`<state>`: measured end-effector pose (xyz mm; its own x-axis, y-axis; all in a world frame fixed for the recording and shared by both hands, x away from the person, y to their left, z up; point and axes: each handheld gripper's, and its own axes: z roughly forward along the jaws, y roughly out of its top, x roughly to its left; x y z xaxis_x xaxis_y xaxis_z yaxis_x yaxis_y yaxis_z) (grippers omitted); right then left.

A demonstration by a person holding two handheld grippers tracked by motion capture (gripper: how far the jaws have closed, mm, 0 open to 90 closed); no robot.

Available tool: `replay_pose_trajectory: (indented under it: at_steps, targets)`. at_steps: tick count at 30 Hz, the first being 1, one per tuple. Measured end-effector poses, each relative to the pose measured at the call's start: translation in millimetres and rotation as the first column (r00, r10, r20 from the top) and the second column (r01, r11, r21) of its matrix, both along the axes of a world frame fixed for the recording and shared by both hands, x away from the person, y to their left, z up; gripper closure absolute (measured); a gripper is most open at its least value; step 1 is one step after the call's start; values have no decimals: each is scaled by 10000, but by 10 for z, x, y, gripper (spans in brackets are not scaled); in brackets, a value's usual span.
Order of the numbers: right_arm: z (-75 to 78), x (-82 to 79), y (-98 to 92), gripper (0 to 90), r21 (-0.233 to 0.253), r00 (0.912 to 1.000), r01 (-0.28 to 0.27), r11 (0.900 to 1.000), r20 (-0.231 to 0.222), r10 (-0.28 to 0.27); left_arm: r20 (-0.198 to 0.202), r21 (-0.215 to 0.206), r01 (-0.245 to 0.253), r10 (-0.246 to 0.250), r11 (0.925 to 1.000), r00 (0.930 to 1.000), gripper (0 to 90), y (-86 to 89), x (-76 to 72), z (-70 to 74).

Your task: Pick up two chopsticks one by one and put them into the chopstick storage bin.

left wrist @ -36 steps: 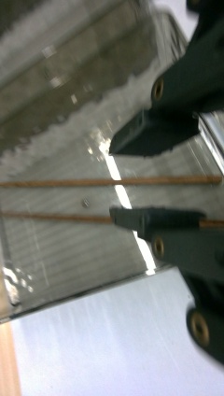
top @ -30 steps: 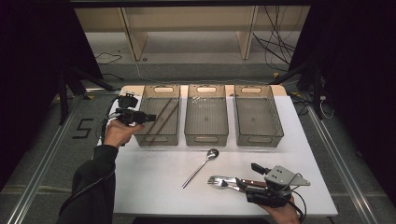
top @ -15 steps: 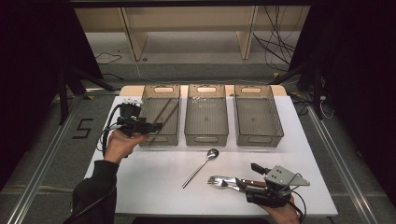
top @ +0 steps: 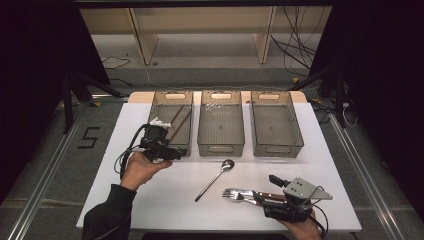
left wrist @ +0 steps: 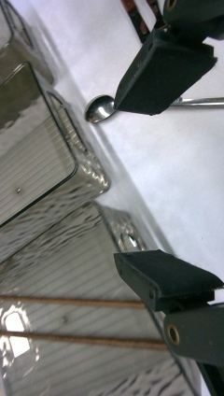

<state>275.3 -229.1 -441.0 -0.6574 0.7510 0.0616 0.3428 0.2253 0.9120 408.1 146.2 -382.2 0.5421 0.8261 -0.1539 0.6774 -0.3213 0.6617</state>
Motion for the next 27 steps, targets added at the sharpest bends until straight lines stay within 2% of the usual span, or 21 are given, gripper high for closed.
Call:
replay_pose_trajectory:
  at_steps: [7,20,27]
  targets:
    - [-1,5,-9,249,-8,10000,17,10000,5,-17,-56,88,214,-214,9997,9998,196,-142,-60,-65]
    - [-10,13,-24,249,-2,10000,29,10000,-8,-29,-270,259,398,-391,9989,9989,181,-273,-143,-174]
    - [-14,20,-29,249,37,10000,28,10000,-40,-28,-416,422,652,-635,9970,9971,181,-343,-196,-246]
